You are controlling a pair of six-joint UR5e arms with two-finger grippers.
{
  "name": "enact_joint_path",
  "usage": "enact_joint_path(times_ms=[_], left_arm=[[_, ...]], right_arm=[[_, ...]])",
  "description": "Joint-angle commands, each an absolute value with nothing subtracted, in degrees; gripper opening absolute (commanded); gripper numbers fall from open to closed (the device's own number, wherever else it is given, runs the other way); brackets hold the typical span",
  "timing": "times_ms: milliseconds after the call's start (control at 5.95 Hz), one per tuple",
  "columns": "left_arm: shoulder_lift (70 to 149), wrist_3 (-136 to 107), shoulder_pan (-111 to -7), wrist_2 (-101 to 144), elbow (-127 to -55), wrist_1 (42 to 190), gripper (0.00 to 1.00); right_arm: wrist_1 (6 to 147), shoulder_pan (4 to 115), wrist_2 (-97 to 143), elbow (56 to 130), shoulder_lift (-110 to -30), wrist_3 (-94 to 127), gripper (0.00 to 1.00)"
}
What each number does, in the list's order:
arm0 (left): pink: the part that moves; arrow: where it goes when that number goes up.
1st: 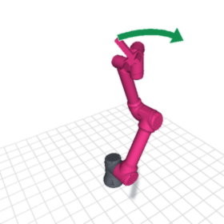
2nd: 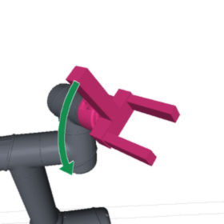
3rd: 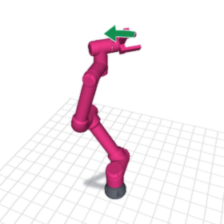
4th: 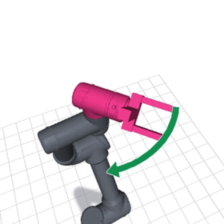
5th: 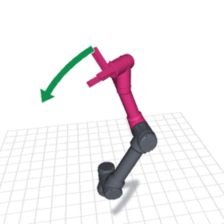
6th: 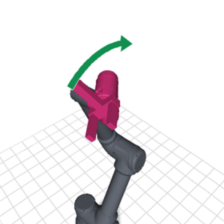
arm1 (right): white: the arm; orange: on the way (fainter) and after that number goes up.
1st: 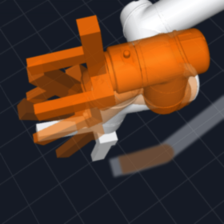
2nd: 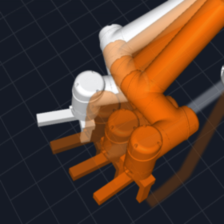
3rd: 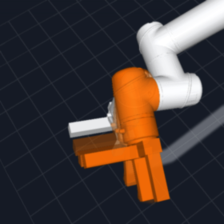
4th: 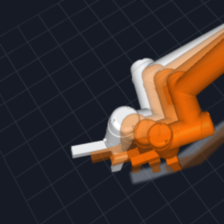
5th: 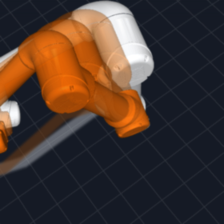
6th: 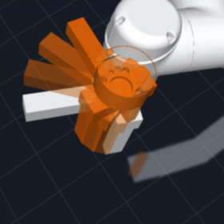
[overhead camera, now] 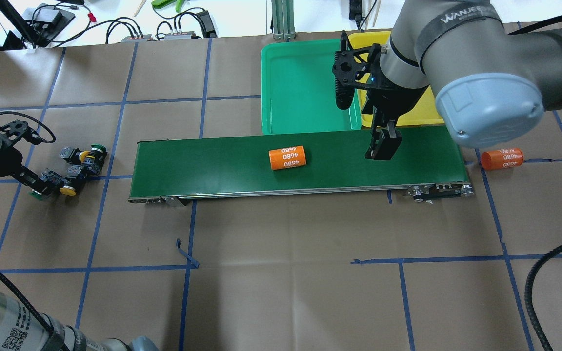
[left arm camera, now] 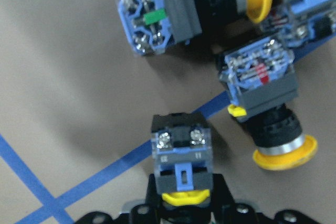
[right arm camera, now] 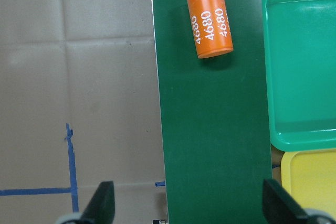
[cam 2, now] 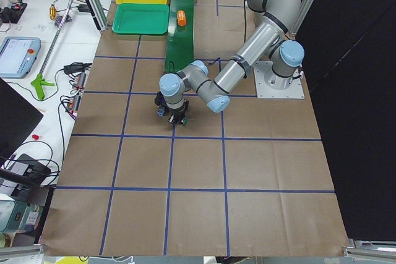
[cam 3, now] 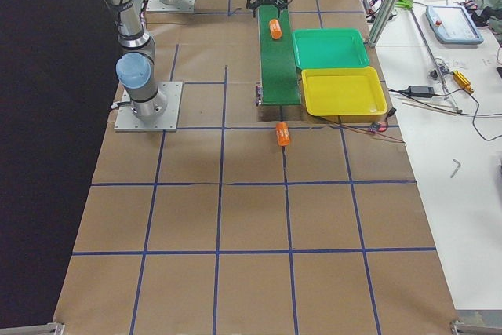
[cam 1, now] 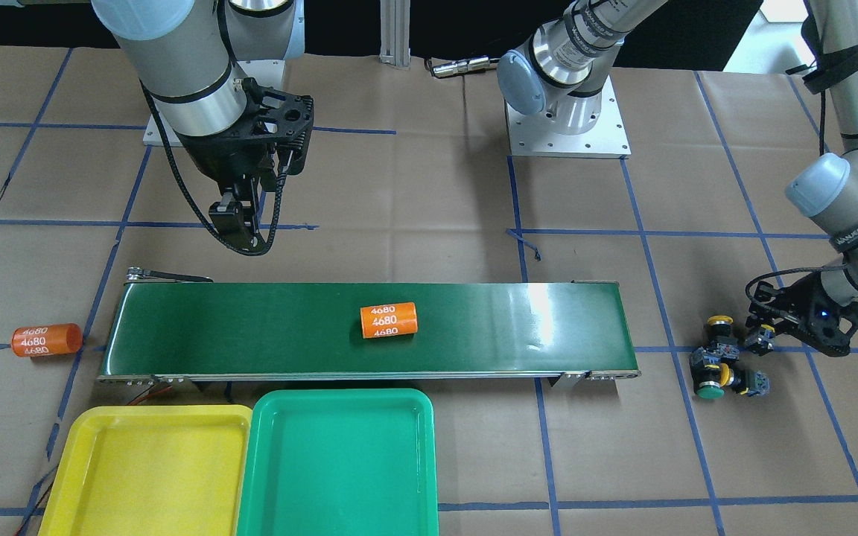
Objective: Sort buttons by color to trays
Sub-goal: 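Place the green button on the conveyor with the left gripper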
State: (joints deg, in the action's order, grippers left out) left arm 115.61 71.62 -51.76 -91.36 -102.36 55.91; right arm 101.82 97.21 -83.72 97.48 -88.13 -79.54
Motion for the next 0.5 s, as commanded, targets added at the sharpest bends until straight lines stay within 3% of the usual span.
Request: enact_joint_path(times_ms=[0, 336], left_arm=[[110.51, 76.43, -57.43, -89.75, -99.43, 62.34, 0.0], [107.32, 84.93, -71.03, -89.48, -99.05, 65.65, 0.0]], right_arm=[[101.87, 97.21, -83.76, 97.47, -88.07, -79.54, 1.0], [101.78, 97.21, -83.85, 97.56, -88.07, -79.54, 1.0]])
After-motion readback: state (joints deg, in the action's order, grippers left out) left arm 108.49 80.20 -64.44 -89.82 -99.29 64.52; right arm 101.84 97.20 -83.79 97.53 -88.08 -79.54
